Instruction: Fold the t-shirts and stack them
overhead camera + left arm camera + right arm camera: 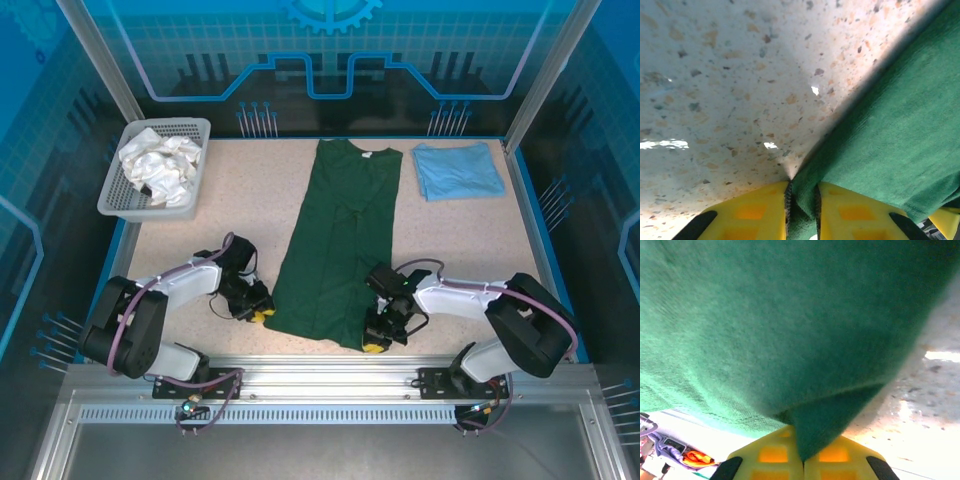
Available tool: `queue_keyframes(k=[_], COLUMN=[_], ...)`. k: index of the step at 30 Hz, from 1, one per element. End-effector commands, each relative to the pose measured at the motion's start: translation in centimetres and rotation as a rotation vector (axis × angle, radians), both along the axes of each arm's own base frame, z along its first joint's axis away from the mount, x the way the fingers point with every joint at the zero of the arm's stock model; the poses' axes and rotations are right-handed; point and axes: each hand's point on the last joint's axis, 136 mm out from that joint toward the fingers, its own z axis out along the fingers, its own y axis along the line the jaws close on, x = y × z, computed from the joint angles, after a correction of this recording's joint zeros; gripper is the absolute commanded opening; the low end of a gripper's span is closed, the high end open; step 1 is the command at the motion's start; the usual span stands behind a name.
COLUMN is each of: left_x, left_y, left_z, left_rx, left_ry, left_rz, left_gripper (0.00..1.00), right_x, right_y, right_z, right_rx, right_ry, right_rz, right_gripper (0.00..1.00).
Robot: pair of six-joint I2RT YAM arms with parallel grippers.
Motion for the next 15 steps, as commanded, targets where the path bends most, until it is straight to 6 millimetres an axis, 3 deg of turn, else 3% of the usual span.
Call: queue_keyframes(k=[1,5,15], left_x=[-1.3,-1.8,-5.0], left_y=[-0.2,-0.5,-3.7], left_z=[0.1,0.2,2.7], left_rx=[-0.013,-0.01,-0.107], left_ry=[0.03,0.047,0.171], left_rz=[-0.023,-0.034,-0.205], left_gripper=[0.21,0.01,0.0], right_x=[1.4,1.2,-2.0], right_y=[-0.3,-1.2,-3.9], right_z=[-0.4,-0.1,1.1], right_rx=[-0.034,-0.058,-0.11], right_ry=[-0.098,-0.097,-0.033], right_rz=[0.011,0.012,0.031], right_gripper=[0.0,0.0,0.0])
